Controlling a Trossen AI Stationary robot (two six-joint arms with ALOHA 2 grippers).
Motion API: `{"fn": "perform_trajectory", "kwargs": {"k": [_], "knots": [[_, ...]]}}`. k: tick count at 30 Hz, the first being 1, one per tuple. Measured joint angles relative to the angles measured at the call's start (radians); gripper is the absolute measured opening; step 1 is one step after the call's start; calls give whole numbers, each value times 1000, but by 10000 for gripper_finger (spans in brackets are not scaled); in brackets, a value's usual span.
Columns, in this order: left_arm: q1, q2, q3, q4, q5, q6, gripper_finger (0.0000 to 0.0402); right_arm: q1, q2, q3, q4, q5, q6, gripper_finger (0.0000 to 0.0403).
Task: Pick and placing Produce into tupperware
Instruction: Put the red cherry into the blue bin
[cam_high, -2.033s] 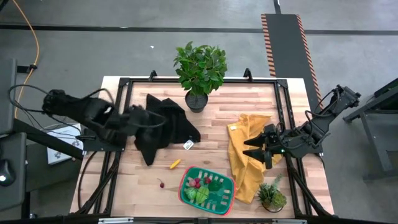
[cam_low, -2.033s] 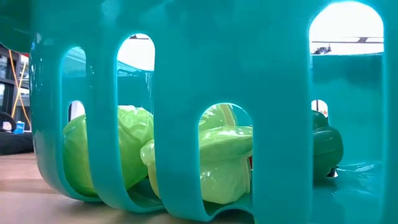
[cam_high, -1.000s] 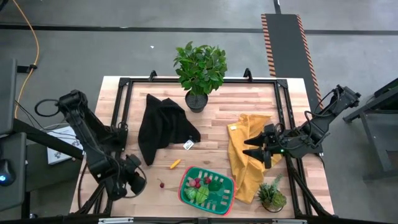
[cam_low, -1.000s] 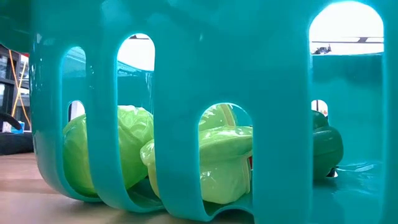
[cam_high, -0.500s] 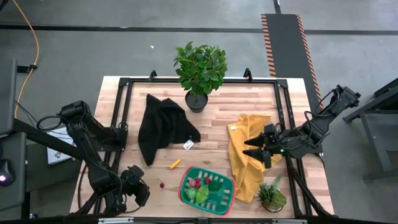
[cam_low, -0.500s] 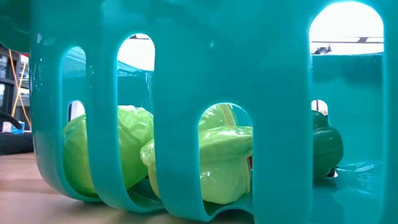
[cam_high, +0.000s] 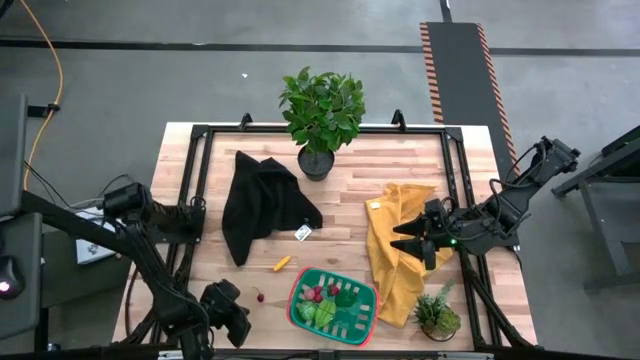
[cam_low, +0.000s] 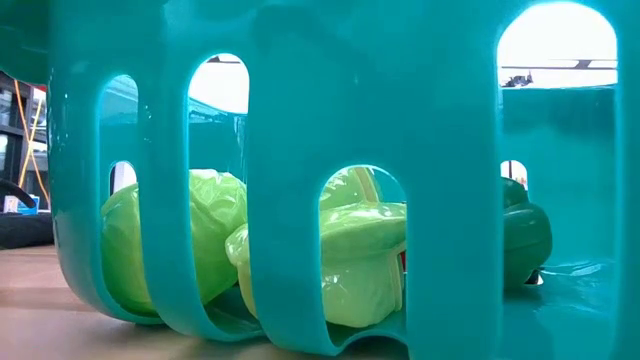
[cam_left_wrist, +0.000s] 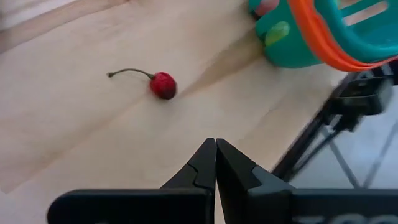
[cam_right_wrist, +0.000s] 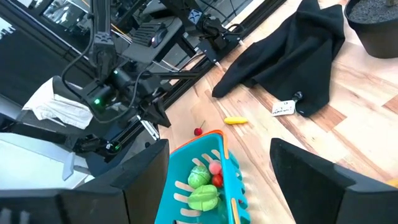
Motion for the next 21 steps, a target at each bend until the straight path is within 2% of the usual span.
{"fn": "perform_trajectory", "kwargs": {"k": [11,16,21], "knots": [[1,15,-1,-38,36,24,0,0,0,0,0,0,-1,270],[27,15,-1,-42,62,138,0,0,0,0,1,0,-3,270],[58,15,-1,-36,147,313,0,0,0,0,0,0,-5,270]]}}
